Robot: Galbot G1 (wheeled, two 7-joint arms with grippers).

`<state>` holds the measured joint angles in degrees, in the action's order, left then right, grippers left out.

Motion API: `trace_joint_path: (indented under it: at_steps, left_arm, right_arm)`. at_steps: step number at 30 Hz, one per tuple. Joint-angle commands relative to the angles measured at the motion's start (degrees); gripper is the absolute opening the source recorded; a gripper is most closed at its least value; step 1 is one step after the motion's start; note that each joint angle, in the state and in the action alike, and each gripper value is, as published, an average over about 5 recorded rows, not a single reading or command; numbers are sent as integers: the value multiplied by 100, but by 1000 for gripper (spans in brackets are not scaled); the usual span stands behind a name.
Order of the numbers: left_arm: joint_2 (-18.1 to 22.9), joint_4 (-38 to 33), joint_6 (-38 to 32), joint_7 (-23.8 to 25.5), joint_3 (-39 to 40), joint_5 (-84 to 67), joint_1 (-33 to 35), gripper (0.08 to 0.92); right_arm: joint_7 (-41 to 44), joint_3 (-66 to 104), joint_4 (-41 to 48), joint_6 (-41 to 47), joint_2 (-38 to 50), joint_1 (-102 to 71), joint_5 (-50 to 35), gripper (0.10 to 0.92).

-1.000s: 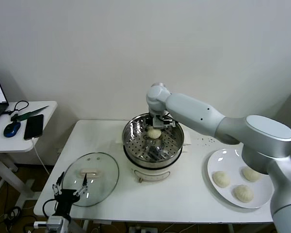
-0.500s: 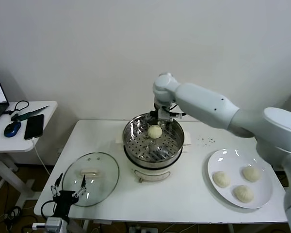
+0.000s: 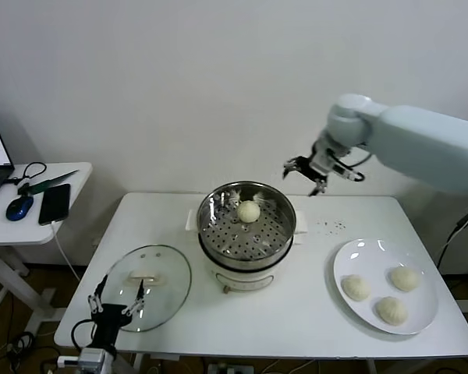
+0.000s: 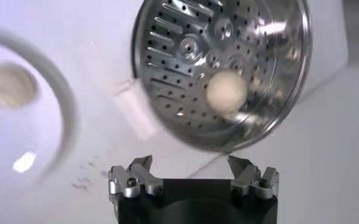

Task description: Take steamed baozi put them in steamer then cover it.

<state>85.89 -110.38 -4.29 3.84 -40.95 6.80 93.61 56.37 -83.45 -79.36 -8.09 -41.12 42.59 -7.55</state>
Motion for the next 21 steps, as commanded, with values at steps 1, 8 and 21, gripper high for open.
trace_joint_path:
  at_steps: [1, 8, 21]
  left_arm:
    - [-17, -42, -3, 1, 54, 18, 9, 823]
    - [-28, -8, -33, -3, 59, 18, 56, 823]
    - [-26, 7, -40, -8, -18, 26, 138, 823]
  right_arm:
    - [-147, -768, -903, 1894, 1663, 147, -1449, 823]
    - [-26, 5, -1069, 2328, 2389, -1355, -1411, 823]
    - [58, 2576, -11, 2202, 1851, -4263, -338, 823]
